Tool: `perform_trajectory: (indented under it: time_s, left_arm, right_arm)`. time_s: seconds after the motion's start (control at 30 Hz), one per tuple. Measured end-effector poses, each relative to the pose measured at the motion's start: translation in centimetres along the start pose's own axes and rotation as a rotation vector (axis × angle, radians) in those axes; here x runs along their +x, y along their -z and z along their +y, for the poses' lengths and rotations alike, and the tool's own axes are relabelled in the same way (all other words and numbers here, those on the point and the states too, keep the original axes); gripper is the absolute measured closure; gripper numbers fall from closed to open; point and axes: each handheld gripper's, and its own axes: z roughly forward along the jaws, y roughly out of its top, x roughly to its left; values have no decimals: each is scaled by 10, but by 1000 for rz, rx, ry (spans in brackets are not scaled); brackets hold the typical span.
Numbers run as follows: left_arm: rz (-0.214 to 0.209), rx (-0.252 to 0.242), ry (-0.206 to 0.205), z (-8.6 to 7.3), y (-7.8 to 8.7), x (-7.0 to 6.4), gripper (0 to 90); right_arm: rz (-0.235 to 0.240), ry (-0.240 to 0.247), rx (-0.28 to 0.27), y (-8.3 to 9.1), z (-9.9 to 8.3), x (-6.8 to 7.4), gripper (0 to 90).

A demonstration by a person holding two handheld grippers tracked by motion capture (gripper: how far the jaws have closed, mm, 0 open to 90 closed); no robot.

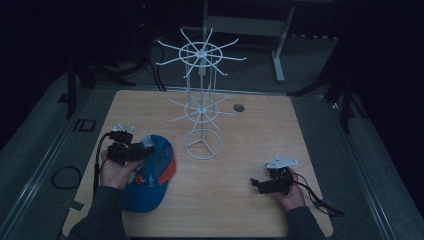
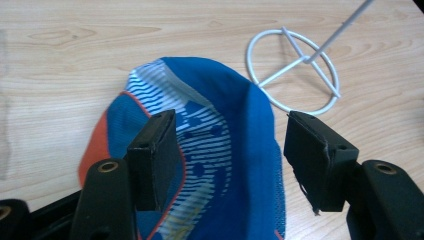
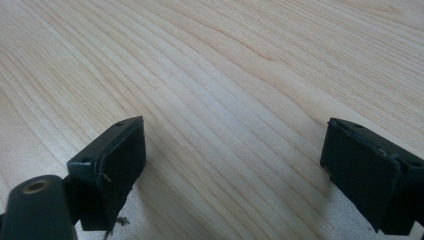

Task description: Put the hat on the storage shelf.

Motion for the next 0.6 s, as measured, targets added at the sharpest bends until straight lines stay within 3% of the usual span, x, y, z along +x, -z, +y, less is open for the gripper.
perform_trajectory:
  time_s: [0.27,0.6]
  left_arm:
    - [-13,27,-23,2,-14,-11,326]
    - [67,123,-47,3,-48,-13,321]
  right_arm:
    - [0,0,0,0,0,0,107]
    - [0,1,1,0,0,0,107]
